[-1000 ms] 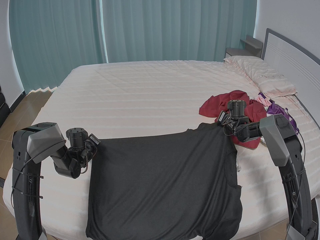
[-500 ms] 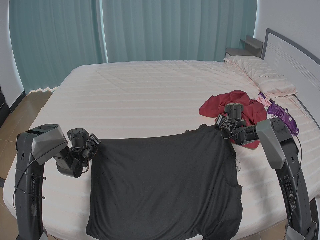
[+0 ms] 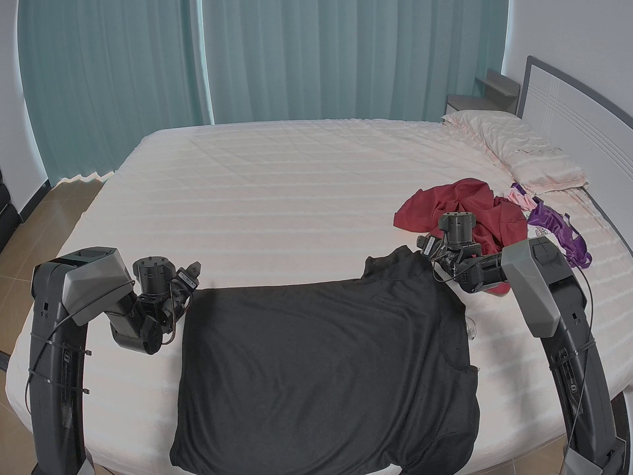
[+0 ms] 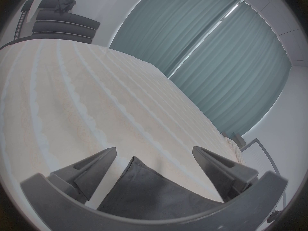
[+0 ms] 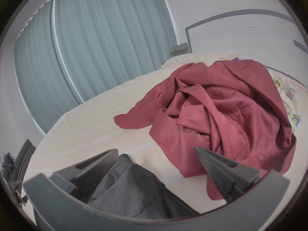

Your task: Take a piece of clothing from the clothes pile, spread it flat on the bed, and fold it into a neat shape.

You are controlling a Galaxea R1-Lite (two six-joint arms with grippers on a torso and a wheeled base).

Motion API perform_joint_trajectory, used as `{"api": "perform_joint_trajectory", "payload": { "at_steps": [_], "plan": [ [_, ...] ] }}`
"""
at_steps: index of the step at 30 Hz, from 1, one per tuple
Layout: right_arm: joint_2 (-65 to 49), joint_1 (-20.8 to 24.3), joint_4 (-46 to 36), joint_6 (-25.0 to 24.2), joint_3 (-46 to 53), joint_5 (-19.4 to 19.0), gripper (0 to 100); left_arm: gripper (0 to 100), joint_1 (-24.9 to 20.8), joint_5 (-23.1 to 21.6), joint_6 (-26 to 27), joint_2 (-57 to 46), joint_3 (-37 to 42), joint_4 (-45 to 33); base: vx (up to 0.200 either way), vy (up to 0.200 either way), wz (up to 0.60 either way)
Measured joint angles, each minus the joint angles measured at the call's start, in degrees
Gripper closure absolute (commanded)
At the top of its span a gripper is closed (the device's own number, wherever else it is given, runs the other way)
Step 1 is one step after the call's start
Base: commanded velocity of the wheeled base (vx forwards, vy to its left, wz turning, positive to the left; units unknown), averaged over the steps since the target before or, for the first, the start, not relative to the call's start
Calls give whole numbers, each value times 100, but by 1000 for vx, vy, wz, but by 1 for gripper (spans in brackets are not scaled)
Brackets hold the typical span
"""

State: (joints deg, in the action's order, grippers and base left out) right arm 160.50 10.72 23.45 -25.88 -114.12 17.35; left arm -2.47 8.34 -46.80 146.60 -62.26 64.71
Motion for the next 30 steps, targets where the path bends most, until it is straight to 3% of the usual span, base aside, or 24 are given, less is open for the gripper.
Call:
{"api": "perform_joint_trajectory", "payload": {
  "at_steps": [4,10,21,30],
  "plan": [
    [-232,-20,13,-20,404,-11,0,0,16,-9,-2,-134,226,24,0,0,0],
    [-894,24,277,-85,1864,-112,0,0,6,-183,-2,-608,757,46,0,0,0],
    [-2467,121,1106,-395,4959,-372,0,0,-96,-464,-16,-1557,2110,-26,-200,0,0],
    [-3454,184,2673,-1011,7536,-764,0,0,-581,-673,-132,-2339,3955,-46,-200,0,0]
  ]
}}
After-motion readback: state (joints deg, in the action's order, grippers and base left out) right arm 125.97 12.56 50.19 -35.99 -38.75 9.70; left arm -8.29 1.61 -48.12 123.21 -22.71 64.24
